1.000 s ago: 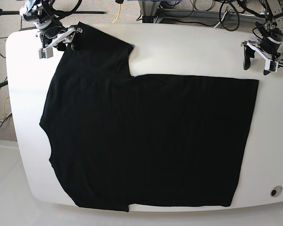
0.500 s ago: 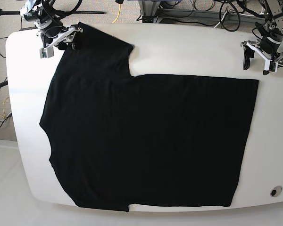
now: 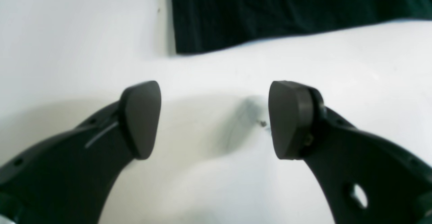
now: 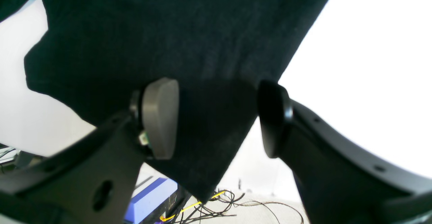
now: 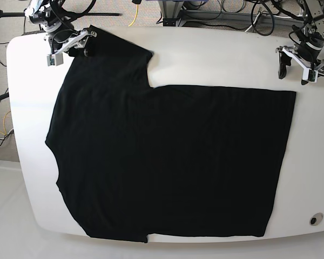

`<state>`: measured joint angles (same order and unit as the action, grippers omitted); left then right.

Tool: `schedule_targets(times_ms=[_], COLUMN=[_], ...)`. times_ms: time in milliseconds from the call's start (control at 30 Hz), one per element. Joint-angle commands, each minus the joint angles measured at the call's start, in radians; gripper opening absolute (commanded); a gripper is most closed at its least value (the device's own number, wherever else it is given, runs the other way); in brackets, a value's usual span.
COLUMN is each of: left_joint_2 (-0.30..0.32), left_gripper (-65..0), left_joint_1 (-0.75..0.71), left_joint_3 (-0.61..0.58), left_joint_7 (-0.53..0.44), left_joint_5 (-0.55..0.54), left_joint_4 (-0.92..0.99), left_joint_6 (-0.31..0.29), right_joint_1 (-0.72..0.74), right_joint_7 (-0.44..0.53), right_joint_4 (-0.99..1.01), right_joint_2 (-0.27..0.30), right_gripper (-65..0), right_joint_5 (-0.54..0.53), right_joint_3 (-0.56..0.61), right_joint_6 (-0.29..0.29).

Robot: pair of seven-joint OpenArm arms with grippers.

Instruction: Fold the T-shirt properly

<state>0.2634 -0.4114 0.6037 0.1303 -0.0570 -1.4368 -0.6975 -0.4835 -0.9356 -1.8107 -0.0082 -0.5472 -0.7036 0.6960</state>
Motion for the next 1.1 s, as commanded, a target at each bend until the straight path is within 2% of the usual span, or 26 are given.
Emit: schedule_targets(times_ms=[0, 1067], left_joint_2=[0.014, 0.011], left_gripper=[-18.3, -18.3], left_joint_1=[0.004, 0.012], left_joint_3=[0.01, 0.019], left_joint_7=[-0.019, -0.02], left_joint_5=[-0.015, -0.019], left_joint_4=[-0.014, -0.012], left_joint_6=[-0.001, -0.001], right_joint_1=[-0.002, -0.022], right_joint_7=[0.022, 0.005], right_joint_4=[-0.012, 0.008], right_joint_2=[0.008, 0.003], right_gripper=[-28.7, -29.3], right_joint_5=[-0.01, -0.016], right_joint_3=[-0.004, 0.031], right_joint_6=[0.002, 0.002])
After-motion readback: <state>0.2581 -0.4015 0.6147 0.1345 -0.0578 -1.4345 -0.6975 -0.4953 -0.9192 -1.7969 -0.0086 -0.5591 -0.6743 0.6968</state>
